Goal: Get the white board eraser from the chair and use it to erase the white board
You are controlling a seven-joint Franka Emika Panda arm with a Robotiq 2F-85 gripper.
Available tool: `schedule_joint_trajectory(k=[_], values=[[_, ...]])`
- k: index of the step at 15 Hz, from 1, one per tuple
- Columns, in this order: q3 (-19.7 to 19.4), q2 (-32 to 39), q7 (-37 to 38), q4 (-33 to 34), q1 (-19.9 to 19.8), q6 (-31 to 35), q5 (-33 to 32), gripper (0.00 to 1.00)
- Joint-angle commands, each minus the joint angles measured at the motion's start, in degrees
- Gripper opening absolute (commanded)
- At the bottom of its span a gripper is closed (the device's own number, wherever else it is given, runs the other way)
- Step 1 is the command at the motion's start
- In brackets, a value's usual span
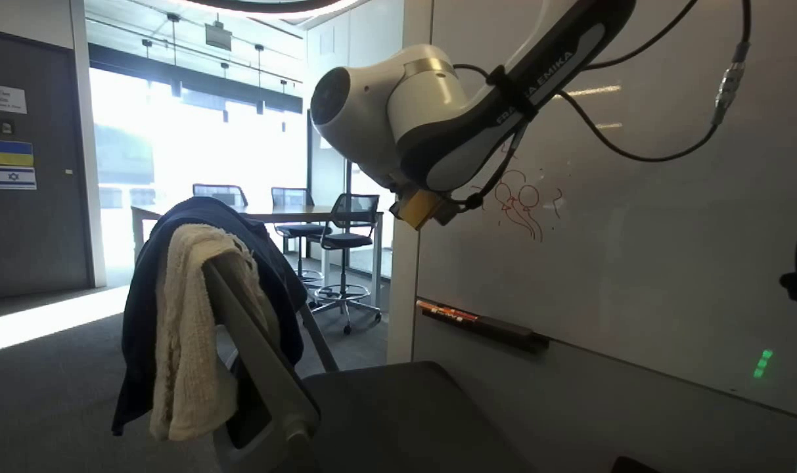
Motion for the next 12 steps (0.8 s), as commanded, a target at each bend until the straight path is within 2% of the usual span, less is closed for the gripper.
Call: schedule_joint_trajectory(k=[1, 7, 12], values=[[0.7, -3.9, -1.1, -3.7, -4.0, 0.5, -5.5, 0.31], [-1.4, -3.9, -1.2, -4.8, -8.7, 5.9, -11.1, 0.31], [-3.7, -3.3, 0.4, -4.8, -11.9, 9.6, -24.1, 0.31]])
